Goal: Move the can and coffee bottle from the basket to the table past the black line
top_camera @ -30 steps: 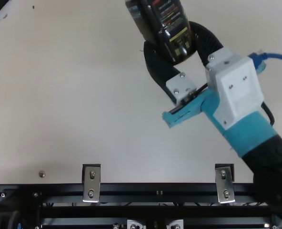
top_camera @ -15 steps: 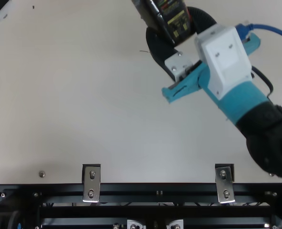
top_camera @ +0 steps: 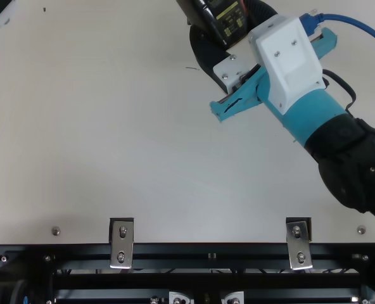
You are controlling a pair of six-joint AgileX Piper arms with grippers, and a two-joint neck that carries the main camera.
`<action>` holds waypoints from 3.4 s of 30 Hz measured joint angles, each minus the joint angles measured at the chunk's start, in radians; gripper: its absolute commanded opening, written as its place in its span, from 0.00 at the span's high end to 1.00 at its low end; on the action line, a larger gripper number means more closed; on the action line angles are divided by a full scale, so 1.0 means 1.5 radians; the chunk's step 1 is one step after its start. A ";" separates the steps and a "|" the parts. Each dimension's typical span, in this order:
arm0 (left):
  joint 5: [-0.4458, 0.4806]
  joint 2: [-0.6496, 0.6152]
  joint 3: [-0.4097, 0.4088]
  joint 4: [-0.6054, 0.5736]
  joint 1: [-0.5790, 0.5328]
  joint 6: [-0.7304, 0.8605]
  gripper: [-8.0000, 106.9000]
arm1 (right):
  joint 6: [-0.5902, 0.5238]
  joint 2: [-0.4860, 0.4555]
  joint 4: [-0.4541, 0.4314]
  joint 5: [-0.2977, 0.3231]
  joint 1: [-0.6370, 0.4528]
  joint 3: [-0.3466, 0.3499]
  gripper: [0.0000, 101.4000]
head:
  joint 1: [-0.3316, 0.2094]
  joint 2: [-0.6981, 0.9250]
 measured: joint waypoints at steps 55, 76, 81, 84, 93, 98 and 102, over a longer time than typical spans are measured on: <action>0.000 0.000 0.000 0.000 0.000 0.000 0.15 | -0.226 -0.028 0.204 -0.059 -0.199 0.066 1.00 | 0.007 -0.136; 0.000 0.000 0.000 0.000 0.000 0.000 0.15 | -0.100 -0.201 0.009 0.010 -0.520 0.208 1.00 | 0.014 -0.420; 0.000 0.000 0.000 0.000 0.000 0.000 0.15 | -0.051 -0.222 -0.057 0.017 -0.594 0.222 1.00 | 0.014 -0.474; 0.000 0.000 0.000 0.000 0.000 0.000 0.15 | -0.016 -0.226 -0.106 0.020 -0.643 0.226 1.00 | 0.014 -0.505; 0.000 0.000 0.000 0.000 0.000 0.000 0.15 | 0.079 -0.196 -0.244 -0.005 -0.764 0.224 1.00 | 0.014 -0.522; 0.000 0.000 0.000 0.000 0.000 0.000 0.15 | 0.118 -0.156 -0.328 -0.029 -0.839 0.210 1.00 | 0.014 -0.522; 0.000 0.000 0.000 0.000 0.000 0.000 0.15 | 0.140 -0.123 -0.384 -0.037 -0.897 0.200 1.00 | 0.014 -0.522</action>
